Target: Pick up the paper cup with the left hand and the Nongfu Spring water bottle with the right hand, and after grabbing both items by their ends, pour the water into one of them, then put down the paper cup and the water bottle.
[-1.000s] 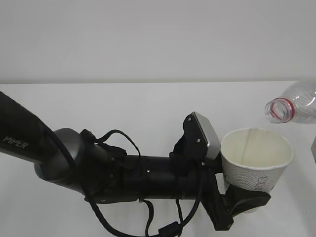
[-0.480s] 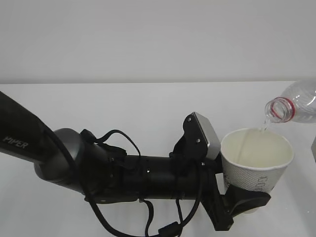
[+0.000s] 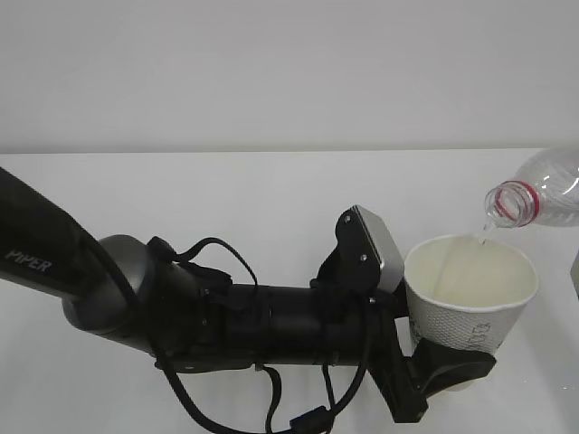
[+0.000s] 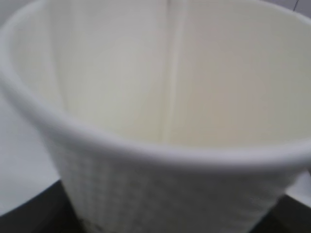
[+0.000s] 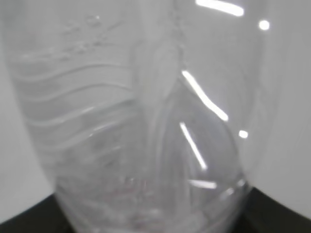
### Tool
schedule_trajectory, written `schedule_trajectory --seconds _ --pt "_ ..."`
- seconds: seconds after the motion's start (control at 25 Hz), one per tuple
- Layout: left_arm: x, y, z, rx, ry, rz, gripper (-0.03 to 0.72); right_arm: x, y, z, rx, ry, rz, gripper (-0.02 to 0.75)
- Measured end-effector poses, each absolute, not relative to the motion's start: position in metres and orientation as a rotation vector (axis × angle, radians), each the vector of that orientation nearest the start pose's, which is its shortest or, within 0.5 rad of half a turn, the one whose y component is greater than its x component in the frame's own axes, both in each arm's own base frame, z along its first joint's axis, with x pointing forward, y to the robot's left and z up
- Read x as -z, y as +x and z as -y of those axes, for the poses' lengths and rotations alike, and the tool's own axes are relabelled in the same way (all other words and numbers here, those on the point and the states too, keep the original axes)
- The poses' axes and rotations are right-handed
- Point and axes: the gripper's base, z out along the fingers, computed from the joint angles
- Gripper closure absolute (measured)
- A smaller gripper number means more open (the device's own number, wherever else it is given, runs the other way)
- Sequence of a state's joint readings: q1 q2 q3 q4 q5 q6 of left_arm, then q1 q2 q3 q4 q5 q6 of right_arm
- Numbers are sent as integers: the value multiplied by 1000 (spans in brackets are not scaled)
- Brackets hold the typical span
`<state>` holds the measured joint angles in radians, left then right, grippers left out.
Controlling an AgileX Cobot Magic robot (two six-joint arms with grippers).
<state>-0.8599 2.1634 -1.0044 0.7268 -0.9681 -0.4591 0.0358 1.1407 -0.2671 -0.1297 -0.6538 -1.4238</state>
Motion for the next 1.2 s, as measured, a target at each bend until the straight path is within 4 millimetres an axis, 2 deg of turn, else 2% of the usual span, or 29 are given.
schedule_trajectory --seconds 1.2 --pt "-107 225 338 1113 1183 -1516 157 -222 200 -14 1029 -1325 -1241 325"
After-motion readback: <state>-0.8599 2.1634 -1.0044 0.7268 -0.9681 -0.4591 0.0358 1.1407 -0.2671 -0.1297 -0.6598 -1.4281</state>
